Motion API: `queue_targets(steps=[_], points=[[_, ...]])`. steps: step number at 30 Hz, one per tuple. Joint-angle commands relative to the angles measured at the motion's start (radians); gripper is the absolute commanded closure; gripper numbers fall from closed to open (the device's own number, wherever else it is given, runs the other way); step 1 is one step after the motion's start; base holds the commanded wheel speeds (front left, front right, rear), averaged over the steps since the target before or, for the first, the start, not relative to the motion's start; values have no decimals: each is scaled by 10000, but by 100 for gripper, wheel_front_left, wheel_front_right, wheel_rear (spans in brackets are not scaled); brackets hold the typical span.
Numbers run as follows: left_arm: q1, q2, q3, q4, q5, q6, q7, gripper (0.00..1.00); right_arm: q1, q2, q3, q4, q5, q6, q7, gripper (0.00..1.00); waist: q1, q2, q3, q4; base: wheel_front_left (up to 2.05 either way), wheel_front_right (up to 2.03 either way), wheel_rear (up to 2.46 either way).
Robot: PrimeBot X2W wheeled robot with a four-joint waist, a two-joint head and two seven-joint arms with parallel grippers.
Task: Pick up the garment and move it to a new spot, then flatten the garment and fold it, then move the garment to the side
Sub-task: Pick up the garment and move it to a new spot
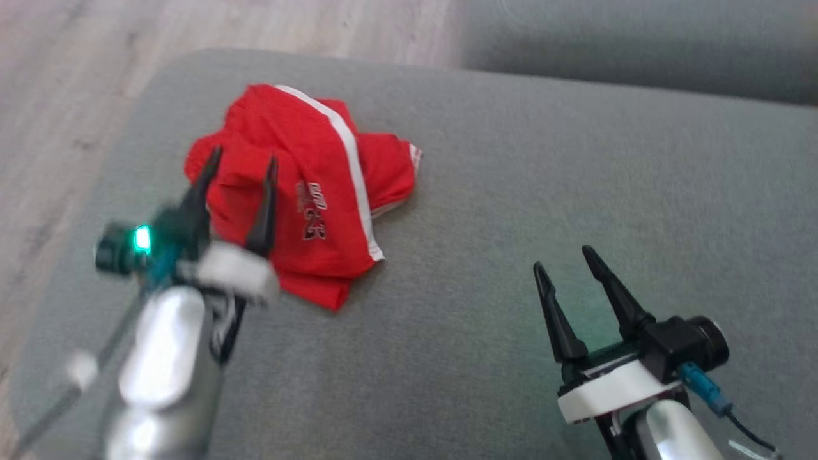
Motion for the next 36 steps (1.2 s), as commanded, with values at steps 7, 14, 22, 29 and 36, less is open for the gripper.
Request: queue_targets(steps=[7, 14, 22, 29, 36], points=[[-2141, 896, -184, 1514, -844, -293, 2223, 0, -746, -60, 331, -361, 100, -7, -109, 0, -2, 0, 985, -1010, 0, 0, 0], [-2538, 1395, -328, 2778, -1099, -308, 2783, 0, -921, -60, 454, -355, 200, -7, -109, 0, -2, 0, 1251, -1426, 0, 0, 0], [-2716, 1455, -524, 3006, -1270, -314, 1504, 100, -818, -60, 419, -234, 281, -7, -109, 0, -2, 0, 946, -1437, 0, 0, 0], [-2849, 1478, -249, 2241, -1520, -259, 3, 100, -636, -60, 341, -135, 351, -7, -109, 0, -2, 0, 343, -1273, 0, 0, 0], [-2656, 1395, -23, -201, -2036, -280, -665, 100, -385, -60, 210, -105, 490, -7, -109, 0, -2, 0, -249, -1246, 0, 0, 0]])
